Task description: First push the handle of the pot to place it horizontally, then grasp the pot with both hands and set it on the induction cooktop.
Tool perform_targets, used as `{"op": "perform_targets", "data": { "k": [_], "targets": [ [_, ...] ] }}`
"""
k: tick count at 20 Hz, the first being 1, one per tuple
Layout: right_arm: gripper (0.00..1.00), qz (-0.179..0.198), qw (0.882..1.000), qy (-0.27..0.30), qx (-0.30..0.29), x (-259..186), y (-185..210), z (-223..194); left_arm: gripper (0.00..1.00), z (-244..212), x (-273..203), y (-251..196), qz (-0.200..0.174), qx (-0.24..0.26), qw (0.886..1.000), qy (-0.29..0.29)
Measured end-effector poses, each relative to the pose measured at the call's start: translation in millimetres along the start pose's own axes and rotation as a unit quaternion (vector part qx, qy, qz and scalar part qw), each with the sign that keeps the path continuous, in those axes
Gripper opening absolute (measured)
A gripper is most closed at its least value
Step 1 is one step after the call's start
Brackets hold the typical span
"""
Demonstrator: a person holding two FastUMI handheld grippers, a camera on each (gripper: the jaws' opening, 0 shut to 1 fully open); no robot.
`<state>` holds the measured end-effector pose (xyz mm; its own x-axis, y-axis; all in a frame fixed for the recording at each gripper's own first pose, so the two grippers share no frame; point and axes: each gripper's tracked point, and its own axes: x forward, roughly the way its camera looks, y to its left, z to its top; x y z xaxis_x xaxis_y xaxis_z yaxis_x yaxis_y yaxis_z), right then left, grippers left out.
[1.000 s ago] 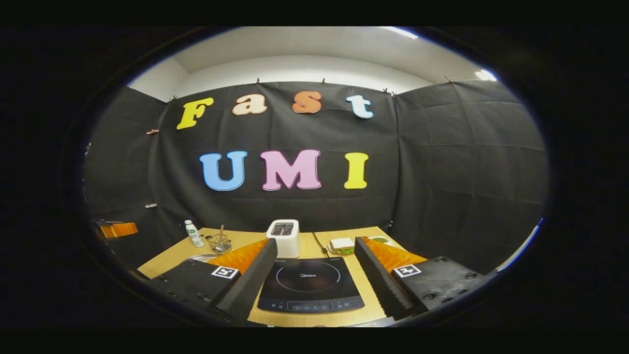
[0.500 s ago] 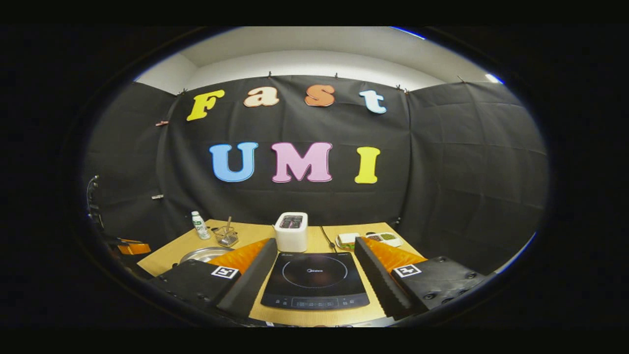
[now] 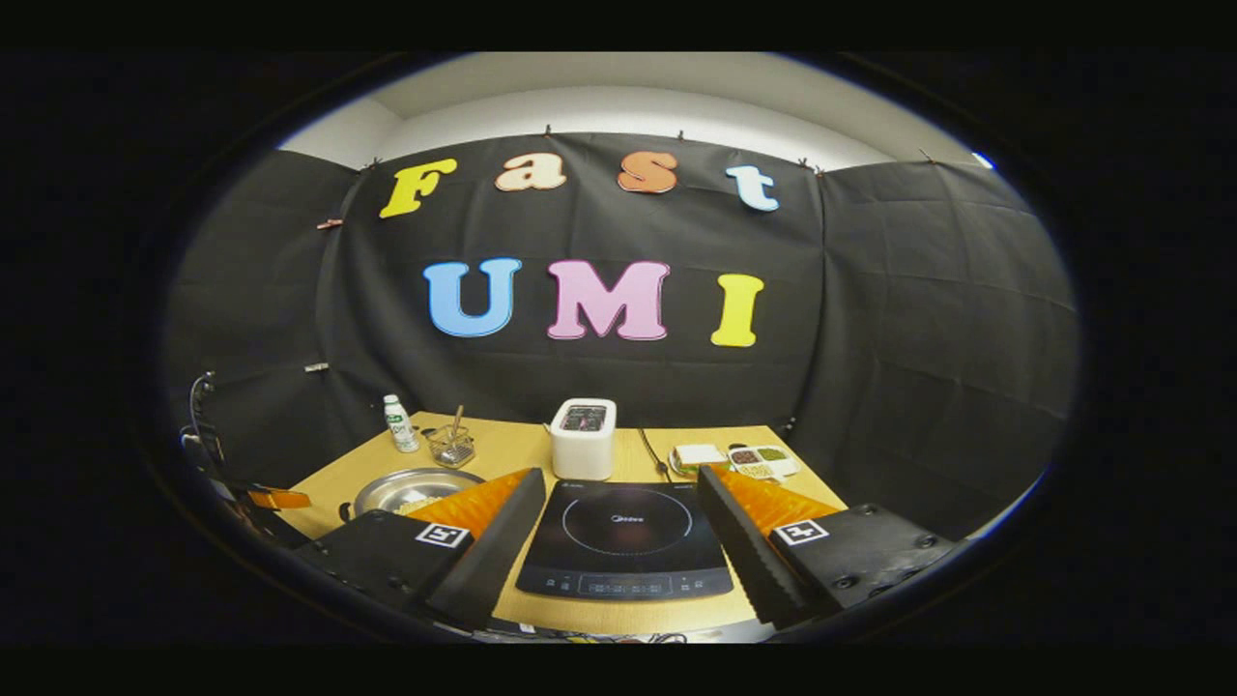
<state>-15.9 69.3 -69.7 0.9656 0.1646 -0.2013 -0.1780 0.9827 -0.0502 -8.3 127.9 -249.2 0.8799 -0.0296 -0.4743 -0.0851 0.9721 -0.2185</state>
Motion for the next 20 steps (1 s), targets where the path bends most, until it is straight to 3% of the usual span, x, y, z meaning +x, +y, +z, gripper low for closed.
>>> {"op": "perform_targets", "data": {
  "k": [9, 20],
  "targets": [
    [0.98, 0.021, 0.999, 0.037, 0.006, 14.3, 25.7, -22.1, 0.05, -53.5, 35.6, 5.2, -0.029, -0.001, 0.995, 0.093],
    [0.98, -0.002, 0.998, 0.066, 0.003, 23.6, 9.3, -47.3, 0.05, -75.7, 75.7, 1.9, -0.053, 0.073, 0.978, 0.188]
  ]
}}
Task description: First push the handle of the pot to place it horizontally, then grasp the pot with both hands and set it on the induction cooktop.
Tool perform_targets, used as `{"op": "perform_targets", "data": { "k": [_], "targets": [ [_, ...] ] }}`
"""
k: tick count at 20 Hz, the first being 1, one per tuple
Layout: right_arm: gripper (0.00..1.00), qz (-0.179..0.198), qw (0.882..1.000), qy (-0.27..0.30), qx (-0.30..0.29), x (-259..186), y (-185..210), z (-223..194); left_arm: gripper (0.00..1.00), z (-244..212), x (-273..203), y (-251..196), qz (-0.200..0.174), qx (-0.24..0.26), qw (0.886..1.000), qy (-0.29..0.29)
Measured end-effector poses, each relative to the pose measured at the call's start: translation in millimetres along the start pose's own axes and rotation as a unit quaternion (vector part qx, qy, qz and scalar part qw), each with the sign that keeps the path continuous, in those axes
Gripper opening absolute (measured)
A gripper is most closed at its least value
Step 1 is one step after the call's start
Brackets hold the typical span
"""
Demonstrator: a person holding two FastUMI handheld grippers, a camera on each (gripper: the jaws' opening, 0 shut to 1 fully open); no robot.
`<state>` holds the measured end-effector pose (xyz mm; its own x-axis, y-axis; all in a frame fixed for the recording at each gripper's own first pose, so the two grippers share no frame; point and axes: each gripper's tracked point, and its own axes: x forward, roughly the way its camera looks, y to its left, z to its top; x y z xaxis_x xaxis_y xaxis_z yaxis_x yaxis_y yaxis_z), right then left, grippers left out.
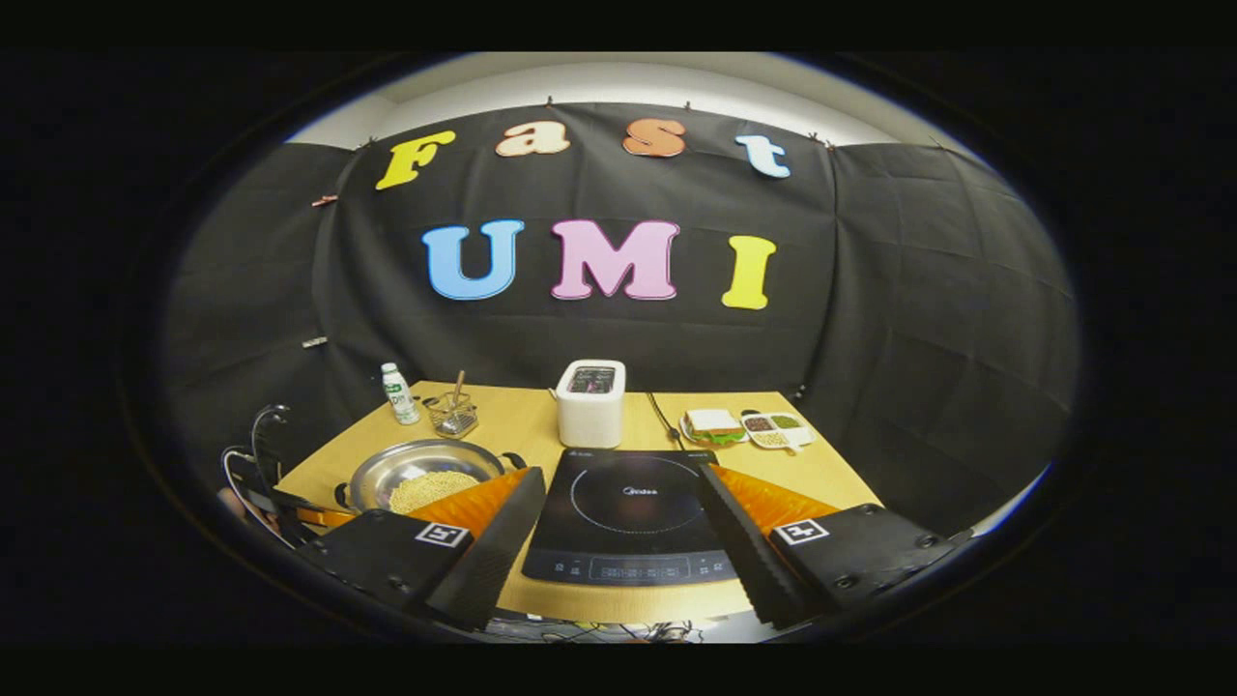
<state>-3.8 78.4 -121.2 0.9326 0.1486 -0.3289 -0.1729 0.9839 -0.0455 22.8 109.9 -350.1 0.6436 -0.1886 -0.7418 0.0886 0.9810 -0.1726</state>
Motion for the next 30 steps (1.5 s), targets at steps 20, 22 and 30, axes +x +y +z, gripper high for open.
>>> {"op": "perform_targets", "data": {
  "k": [20, 22, 30],
  "targets": [
    [0.99, -0.021, 1.0, 0.017, 0.009, 26.1, -8.5, -14.4, 0.05, 32.2, 27.9, 57.0, 0.054, 0.037, 0.996, 0.058],
    [0.99, -0.022, 1.0, 0.02, 0.007, 28.2, -7.5, -16.1, 0.05, 39.9, 29.3, 65.9, 0.059, 0.024, 0.997, 0.054],
    [0.99, -0.025, 0.999, 0.029, 0.004, 37.2, -2.9, -20.6, 0.05, 67.6, 39.1, 92.7, 0.071, -0.01, 0.997, 0.037]
  ]
}}
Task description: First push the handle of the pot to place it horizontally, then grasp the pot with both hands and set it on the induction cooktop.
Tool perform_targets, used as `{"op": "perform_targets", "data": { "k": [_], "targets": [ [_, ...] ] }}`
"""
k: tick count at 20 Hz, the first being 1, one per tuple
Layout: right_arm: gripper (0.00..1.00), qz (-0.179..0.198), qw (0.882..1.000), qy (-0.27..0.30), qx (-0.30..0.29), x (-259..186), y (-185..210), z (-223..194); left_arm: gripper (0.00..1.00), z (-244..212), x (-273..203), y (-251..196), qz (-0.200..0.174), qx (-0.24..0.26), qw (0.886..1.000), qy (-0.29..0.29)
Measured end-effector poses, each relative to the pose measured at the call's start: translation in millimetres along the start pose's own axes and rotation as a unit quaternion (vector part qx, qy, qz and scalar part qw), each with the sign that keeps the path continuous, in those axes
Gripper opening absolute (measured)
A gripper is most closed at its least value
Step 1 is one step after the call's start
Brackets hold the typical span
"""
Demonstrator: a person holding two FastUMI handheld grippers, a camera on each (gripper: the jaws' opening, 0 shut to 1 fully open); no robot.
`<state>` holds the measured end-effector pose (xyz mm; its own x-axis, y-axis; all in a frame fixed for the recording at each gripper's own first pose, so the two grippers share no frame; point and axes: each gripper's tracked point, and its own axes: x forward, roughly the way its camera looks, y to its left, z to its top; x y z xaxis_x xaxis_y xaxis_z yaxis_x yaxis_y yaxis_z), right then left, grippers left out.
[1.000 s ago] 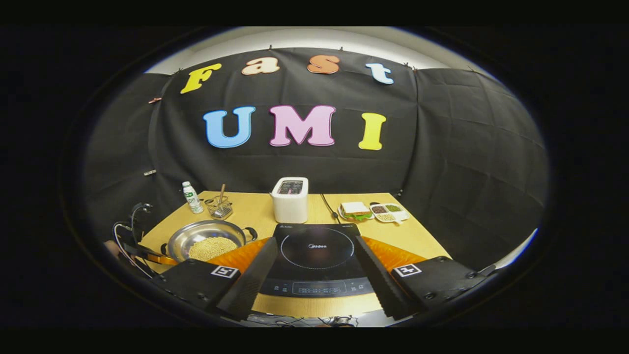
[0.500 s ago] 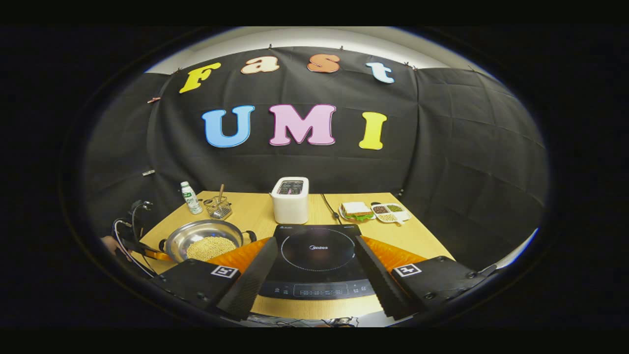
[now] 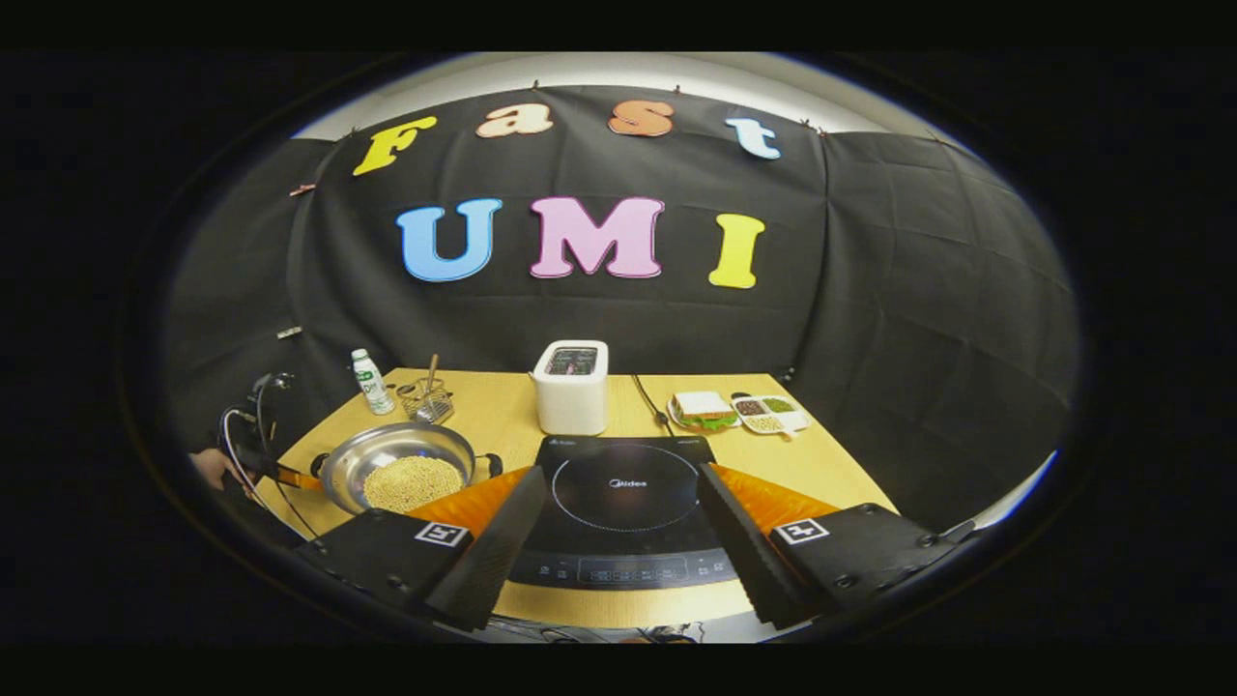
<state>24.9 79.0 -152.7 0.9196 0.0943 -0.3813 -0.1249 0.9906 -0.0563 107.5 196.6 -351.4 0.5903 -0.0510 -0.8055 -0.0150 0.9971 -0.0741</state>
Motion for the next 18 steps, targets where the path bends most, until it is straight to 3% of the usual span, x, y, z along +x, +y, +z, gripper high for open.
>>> {"op": "perform_targets", "data": {
  "k": [18],
  "targets": [
    [0.99, 0.029, 0.998, 0.053, 0.017, 39.8, 50.4, -34.2, 0.05, 43.7, 22.9, 30.0, 0.008, -0.021, 0.999, -0.025]
  ]
}}
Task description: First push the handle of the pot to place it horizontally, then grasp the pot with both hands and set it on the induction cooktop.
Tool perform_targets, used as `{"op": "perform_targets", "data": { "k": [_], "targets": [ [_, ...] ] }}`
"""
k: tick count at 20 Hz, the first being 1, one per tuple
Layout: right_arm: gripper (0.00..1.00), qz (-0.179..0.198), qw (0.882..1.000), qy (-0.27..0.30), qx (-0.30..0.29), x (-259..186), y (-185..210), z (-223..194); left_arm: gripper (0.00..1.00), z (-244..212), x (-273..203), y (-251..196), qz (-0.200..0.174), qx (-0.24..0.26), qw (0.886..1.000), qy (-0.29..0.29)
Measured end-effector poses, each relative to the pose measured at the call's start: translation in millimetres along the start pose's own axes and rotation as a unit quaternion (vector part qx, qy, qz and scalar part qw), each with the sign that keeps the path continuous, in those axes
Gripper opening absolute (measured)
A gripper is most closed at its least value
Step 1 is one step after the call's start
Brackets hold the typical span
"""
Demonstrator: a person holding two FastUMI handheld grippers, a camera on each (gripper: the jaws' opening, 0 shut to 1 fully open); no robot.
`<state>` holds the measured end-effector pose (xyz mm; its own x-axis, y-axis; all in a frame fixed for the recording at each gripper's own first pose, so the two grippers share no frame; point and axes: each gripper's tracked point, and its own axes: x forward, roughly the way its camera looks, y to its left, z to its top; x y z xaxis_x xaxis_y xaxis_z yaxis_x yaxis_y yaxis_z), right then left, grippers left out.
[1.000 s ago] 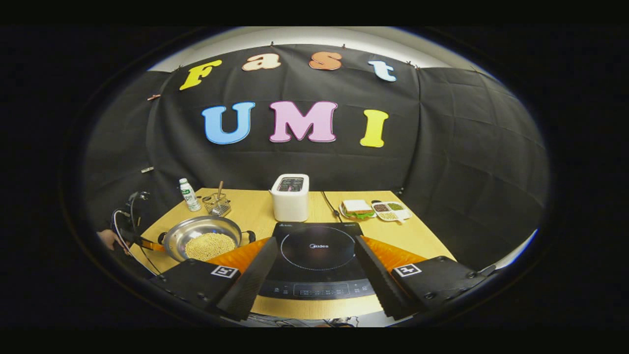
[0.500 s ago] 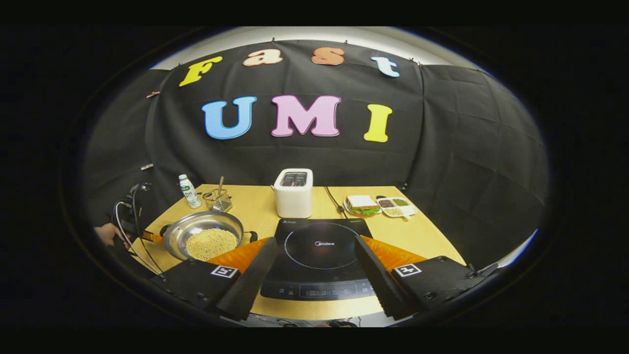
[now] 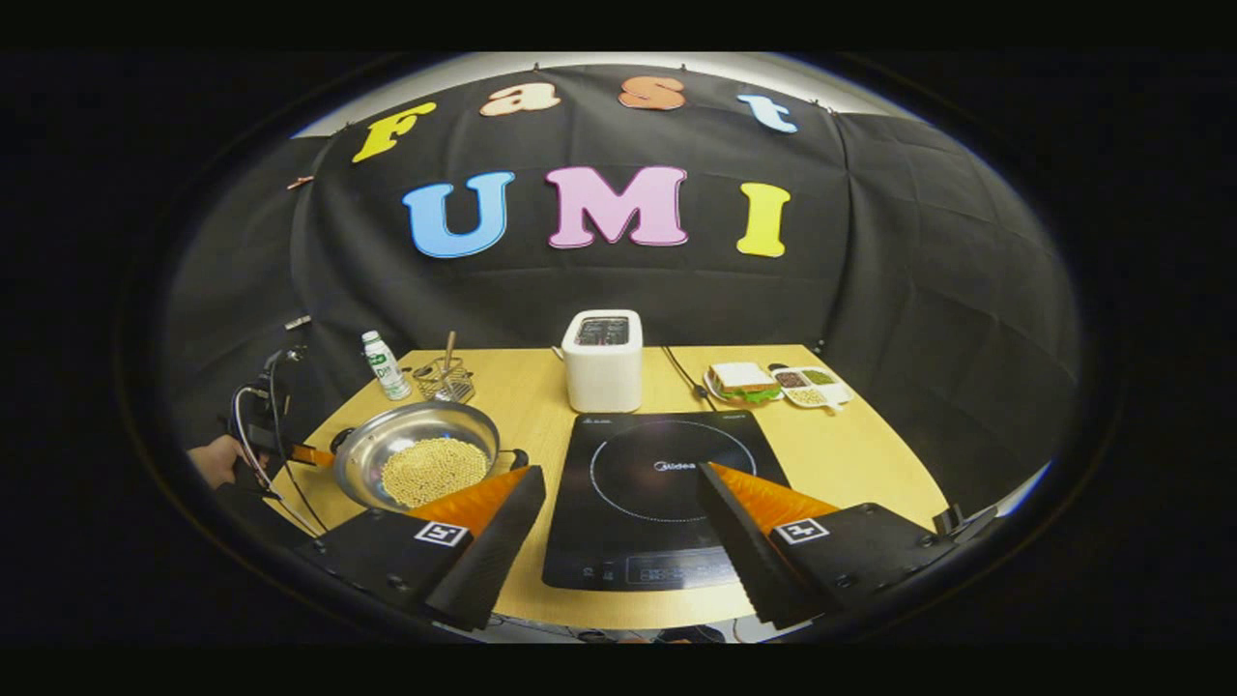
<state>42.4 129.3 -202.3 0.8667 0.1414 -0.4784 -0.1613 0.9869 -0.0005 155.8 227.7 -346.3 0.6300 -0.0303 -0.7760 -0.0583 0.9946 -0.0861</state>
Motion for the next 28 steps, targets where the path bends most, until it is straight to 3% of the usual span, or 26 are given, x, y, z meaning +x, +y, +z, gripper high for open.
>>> {"op": "perform_targets", "data": {
  "k": [6, 8, 10, 13, 16, 21, 22, 23, 28],
  "targets": [
    [0.99, 0.026, 0.999, 0.03, 0.016, 29.6, 27.9, -9.2, 0.05, 12.4, -33.0, 23.7, 0.036, 0.0, 0.998, -0.044],
    [0.99, 0.038, 0.998, 0.052, 0.019, 43.1, 37.5, -17.0, 0.05, 21.8, -45.6, 18.4, 0.016, -0.007, 0.998, -0.064],
    [0.99, 0.058, 0.996, 0.064, 0.034, 57.0, 54.6, -21.6, 0.14, 26.3, -50.2, 13.7, -0.002, -0.008, 0.997, -0.078],
    [0.99, 0.081, 0.992, 0.093, 0.04, 77.6, 80.7, -31.8, 0.68, 32.2, -51.6, 9.2, -0.014, -0.016, 0.995, -0.103],
    [0.99, 0.095, 0.986, 0.13, 0.039, 98.8, 95.7, -46.6, 0.95, 36.8, -52.6, 9.6, -0.011, -0.007, 0.993, -0.115],
    [0.99, 0.103, 0.982, 0.153, 0.049, 129.6, 107.1, -60.7, 0.96, 59.0, -48.9, 0.9, -0.029, -0.011, 0.989, -0.144],
    [0.94, 0.106, 0.98, 0.158, 0.054, 134.7, 110.3, -64.8, 0.95, 60.9, -43.3, 1.2, -0.027, -0.009, 0.99, -0.141],
    [0.99, 0.109, 0.978, 0.17, 0.06, 138.7, 113.5, -71.7, 0.95, 64.8, -37.5, 1.0, -0.027, -0.008, 0.989, -0.142],
    [0.99, 0.135, 0.965, 0.198, 0.106, 154.5, 133.4, -92.8, 0.95, 78.8, -18.4, -16.4, -0.046, 0.001, 0.988, -0.148]
  ]
}}
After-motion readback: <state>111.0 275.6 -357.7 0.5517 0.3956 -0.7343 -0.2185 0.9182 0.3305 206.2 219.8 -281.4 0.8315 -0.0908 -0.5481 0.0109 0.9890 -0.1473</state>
